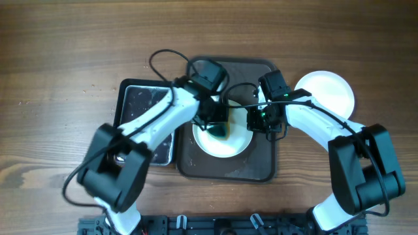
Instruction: Clean dirty plates on tray and stack at the side
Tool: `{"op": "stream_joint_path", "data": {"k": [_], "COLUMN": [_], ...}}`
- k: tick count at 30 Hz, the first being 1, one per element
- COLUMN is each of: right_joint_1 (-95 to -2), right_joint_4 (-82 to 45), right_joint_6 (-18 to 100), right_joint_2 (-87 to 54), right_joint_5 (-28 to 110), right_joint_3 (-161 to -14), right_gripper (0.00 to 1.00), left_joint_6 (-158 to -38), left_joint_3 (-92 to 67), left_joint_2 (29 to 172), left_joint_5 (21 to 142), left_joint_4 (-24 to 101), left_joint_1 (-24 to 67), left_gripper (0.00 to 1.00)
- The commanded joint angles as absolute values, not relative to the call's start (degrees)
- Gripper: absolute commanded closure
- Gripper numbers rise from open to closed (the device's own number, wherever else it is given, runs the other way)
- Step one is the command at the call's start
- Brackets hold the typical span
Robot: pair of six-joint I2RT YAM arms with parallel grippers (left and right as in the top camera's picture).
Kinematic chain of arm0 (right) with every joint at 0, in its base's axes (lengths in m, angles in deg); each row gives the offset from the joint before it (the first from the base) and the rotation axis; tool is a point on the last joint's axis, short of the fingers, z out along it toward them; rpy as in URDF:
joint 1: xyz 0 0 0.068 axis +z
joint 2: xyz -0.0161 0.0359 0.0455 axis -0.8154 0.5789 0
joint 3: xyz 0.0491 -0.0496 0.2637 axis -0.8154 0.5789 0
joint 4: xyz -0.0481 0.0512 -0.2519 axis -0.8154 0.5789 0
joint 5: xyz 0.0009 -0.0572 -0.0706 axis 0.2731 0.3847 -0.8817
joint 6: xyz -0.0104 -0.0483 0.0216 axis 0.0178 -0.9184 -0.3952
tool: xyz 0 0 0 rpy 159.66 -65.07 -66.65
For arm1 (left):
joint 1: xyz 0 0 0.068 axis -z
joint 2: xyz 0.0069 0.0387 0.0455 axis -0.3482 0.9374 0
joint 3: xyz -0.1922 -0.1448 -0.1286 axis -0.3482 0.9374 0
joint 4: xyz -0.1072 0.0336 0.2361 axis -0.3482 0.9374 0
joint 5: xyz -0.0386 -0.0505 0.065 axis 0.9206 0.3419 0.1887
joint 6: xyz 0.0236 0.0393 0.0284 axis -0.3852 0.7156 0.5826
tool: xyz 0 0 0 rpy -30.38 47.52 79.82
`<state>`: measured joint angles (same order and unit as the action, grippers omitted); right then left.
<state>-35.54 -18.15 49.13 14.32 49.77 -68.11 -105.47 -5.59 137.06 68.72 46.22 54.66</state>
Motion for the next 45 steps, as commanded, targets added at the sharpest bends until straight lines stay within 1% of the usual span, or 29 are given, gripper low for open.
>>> {"op": "stream_joint_path", "data": {"k": [1, 3, 5, 9, 12, 19, 21, 24, 27, 31, 33, 35, 40, 45], "right_joint_1": [-35.47, -35.47, -35.47, -35.47, -35.47, -35.47, -35.47, -35.47, -35.47, -35.47, -35.47, -35.47, -35.47, -35.47], "right_joint_4": [-17.80, -17.78, -17.73, -17.62, -17.62, -17.58, -17.56, -17.51, -17.54, -17.54, -17.54, -17.58, -17.62, -17.58], "right_joint_6": [50.94, 50.96, 50.96, 50.94, 50.96, 50.96, 50.96, 50.96, 50.96, 51.01, 50.96, 50.96, 50.99, 50.96], "right_joint_2": [16.99, 16.99, 16.99, 16.99, 16.99, 16.99, 16.99, 16.99, 16.99, 16.99, 16.99, 16.99, 16.99, 16.99], "right_joint_5": [44.70, 44.72, 44.72, 44.72, 44.72, 44.72, 44.72, 44.74, 44.94, 44.94, 44.94, 44.94, 44.96, 44.94], "right_joint_3": [-67.96, -67.96, -67.96, -67.96, -67.96, -67.96, -67.96, -67.96, -67.96, -67.96, -67.96, -67.96, -67.96, -67.96], "right_gripper": [0.96, 0.96, 0.96, 0.96, 0.96, 0.96, 0.96, 0.96, 0.96, 0.96, 0.96, 0.96, 0.96, 0.96], "left_joint_6": [-106.57, -109.04, -109.32, -109.98, -112.51, -112.69, -115.18, -116.93, -116.34, -116.34, -116.36, -116.40, -116.42, -116.42], "left_joint_3": [-5.15, -5.15, -5.15, -5.19, -5.19, -5.17, -5.17, -5.17, -5.17, -5.17, -5.17, -5.17, -5.17, -5.17], "left_joint_2": [142.22, 144.99, 147.40, 147.40, 145.89, 145.41, 145.41, 145.43, 145.49, 145.76, 146.08, 146.30, 146.32, 146.32], "left_joint_5": [68.83, 65.84, 59.19, 50.89, 41.53, 34.78, 33.56, 37.75, 53.90, 71.06, 76.46, 78.10, 77.77, 77.34], "left_joint_4": [45.17, 46.59, 48.19, 50.94, 53.96, 55.86, 56.16, 55.60, 51.81, 45.00, 41.65, 39.44, 37.54, 38.22], "left_joint_1": [56.04, 55.88, 55.73, 54.90, 53.72, 52.61, 52.61, 52.56, 52.69, 54.00, 55.49, 57.39, 61.83, 62.42], "left_gripper": [0.96, 0.96, 0.96, 0.96, 0.96, 0.96, 0.96, 0.96, 0.96, 0.96, 0.96, 0.96, 0.96, 0.96]}}
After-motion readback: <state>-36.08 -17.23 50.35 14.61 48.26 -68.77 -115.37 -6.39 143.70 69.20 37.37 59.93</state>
